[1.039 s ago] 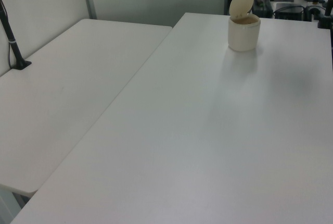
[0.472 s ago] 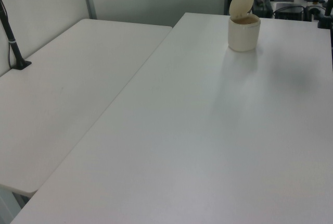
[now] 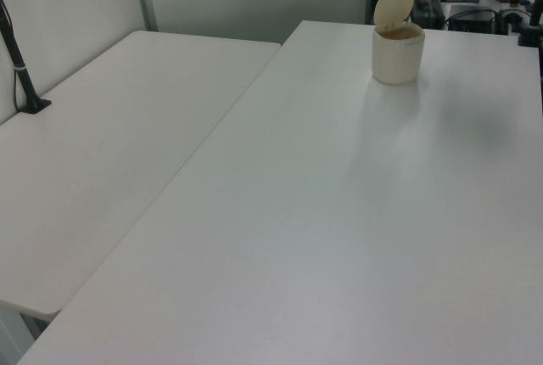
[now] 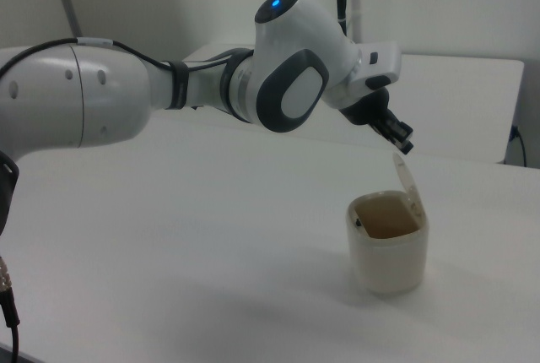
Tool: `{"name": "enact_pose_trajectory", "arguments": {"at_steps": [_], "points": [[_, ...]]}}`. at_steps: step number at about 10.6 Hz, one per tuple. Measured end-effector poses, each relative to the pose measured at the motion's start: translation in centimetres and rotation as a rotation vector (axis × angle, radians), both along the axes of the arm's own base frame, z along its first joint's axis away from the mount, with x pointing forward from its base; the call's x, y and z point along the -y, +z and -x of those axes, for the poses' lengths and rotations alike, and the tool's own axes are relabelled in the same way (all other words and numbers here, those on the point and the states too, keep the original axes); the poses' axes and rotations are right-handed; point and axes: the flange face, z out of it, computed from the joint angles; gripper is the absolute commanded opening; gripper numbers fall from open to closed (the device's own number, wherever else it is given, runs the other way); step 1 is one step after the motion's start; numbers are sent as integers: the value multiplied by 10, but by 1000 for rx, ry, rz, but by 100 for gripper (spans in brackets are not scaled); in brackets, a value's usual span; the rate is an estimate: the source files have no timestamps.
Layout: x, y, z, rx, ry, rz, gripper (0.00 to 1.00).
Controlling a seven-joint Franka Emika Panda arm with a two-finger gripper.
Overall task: Close the trash bin
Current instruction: 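Push the raised lid down onto the bin rim with the gripper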
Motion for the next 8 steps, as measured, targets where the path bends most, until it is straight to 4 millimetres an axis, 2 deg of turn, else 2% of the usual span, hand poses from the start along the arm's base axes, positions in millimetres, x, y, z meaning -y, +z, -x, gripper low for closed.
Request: {"name": "enact_pose_trajectory", "arguments": {"at_steps": [4, 8], "points": [[-2, -31, -6, -80, 33, 25, 0], [-9, -50, -2, -232, 99, 6, 0]]}}
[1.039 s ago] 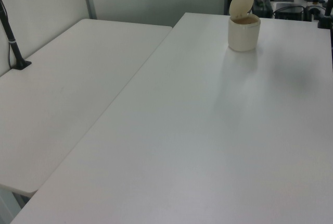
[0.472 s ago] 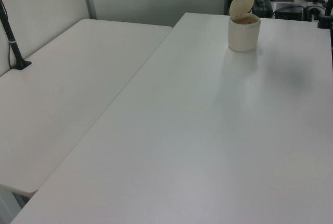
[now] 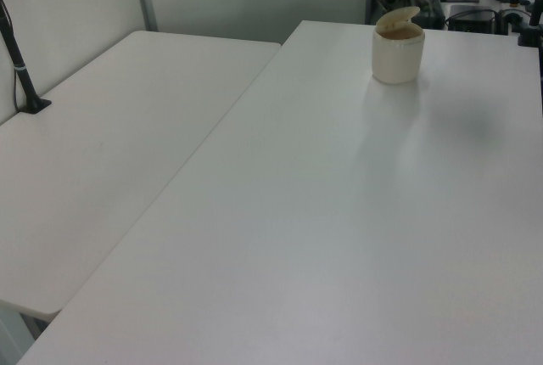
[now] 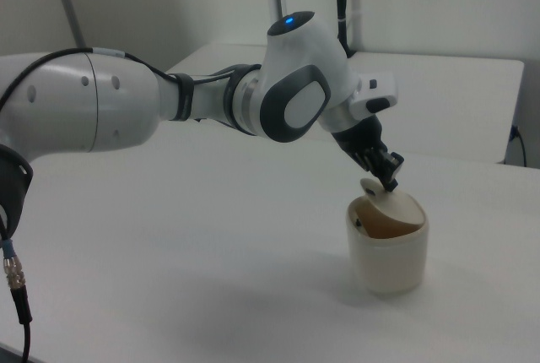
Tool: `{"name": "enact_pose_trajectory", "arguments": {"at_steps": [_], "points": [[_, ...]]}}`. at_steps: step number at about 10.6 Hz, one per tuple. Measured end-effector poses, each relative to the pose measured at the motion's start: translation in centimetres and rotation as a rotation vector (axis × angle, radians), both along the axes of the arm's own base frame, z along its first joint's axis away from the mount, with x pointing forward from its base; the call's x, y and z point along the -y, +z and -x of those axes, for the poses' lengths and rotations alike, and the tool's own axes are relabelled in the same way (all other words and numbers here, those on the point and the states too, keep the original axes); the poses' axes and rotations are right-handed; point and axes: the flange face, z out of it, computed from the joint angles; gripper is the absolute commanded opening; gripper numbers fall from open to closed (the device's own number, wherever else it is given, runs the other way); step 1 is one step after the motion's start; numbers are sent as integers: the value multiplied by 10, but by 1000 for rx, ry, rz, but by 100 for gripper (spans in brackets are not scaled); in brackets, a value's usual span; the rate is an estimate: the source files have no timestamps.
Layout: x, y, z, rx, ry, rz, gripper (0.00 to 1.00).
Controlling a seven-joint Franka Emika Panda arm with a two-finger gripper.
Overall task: Close the trash bin
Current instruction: 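Push the raised lid down onto the bin rim with the gripper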
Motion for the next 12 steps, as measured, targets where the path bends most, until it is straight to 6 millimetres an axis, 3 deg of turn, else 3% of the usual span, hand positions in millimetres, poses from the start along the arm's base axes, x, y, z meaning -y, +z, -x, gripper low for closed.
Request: {"name": "enact_pose_trajectory", "arguments": {"at_steps": [2, 7, 12], "points": [[-1, -5, 3, -49, 30, -4, 0], [-26, -24, 4, -232, 165, -35, 0], [-36, -26, 0, -252, 211, -32, 0]]}}
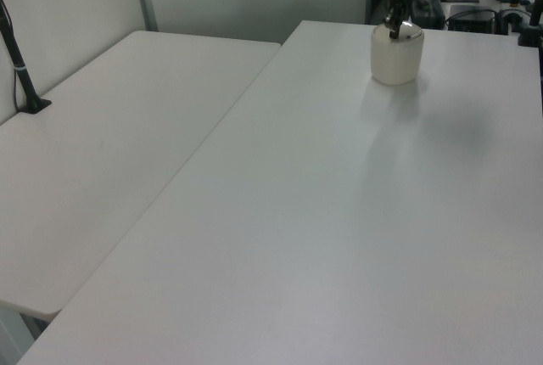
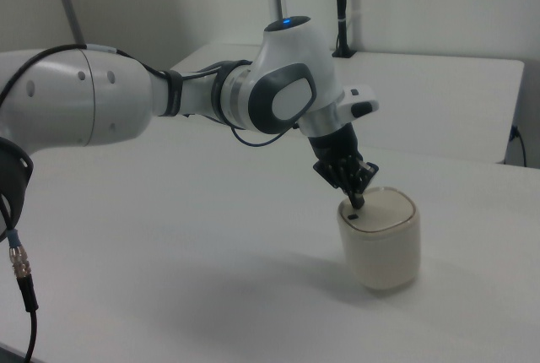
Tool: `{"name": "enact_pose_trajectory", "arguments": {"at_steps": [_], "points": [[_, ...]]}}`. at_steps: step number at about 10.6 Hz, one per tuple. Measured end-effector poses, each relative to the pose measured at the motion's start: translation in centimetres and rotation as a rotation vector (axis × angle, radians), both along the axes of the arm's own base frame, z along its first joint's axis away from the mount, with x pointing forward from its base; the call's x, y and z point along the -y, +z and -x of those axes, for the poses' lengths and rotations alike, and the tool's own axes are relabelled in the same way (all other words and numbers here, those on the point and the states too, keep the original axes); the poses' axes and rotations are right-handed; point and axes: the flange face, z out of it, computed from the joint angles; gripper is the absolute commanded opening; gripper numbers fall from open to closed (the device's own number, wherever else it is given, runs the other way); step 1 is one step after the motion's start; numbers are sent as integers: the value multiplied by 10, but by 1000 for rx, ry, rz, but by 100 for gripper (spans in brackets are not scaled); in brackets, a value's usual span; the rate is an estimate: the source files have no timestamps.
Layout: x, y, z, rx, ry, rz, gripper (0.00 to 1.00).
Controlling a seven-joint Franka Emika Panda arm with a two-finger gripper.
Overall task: Close the trash bin
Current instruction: 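Push the raised lid down onto the bin rim with the gripper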
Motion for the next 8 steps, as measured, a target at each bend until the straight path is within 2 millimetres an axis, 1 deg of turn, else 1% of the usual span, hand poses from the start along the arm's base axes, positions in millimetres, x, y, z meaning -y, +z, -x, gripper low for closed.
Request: {"name": "enact_pose_trajectory", "arguments": {"at_steps": [3, 8], "points": [[-8, -1, -3, -3, 12, 0, 0], [-12, 0, -5, -1, 19, 1, 0]]}}
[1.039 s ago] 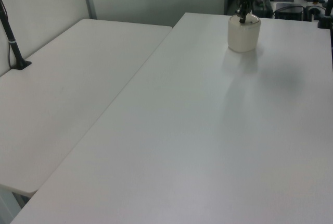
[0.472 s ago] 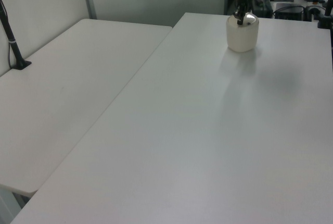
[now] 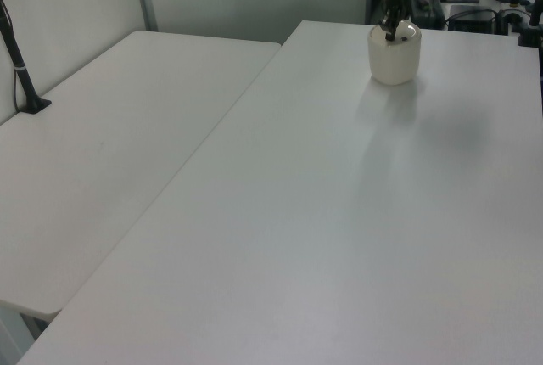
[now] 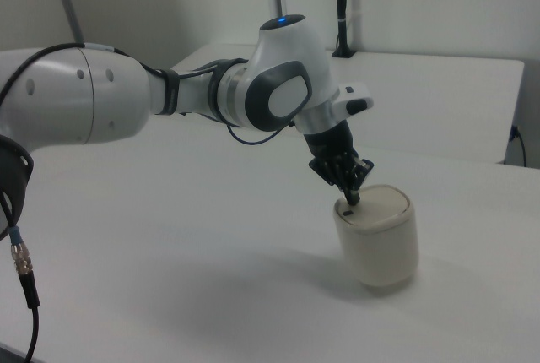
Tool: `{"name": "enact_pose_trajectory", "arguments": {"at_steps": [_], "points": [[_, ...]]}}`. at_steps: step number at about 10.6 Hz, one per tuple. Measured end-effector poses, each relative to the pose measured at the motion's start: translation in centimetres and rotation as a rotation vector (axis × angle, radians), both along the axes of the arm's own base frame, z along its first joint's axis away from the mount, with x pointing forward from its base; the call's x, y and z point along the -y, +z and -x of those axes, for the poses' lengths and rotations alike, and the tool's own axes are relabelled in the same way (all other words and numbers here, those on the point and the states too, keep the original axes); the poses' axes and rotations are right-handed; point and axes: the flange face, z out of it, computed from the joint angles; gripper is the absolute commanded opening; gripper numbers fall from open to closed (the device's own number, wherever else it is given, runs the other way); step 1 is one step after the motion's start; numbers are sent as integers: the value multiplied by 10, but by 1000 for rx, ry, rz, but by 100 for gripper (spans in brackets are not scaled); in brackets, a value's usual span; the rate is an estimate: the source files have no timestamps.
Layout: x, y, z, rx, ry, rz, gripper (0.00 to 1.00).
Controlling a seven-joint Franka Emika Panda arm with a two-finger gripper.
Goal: Close the trash bin
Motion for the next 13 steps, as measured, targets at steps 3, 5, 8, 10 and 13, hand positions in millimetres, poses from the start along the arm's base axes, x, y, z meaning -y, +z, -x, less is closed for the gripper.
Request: {"name": "enact_pose_trajectory", "arguments": {"at_steps": [3, 5, 8, 10, 13], "points": [[-36, 22, -11, 34, 49, 0, 0], [-99, 54, -12, 4, 77, -19, 0], [-164, 101, 12, -78, 118, -41, 0], [-184, 116, 21, -88, 140, -54, 0], [-208, 136, 33, -87, 159, -111, 0]]}}
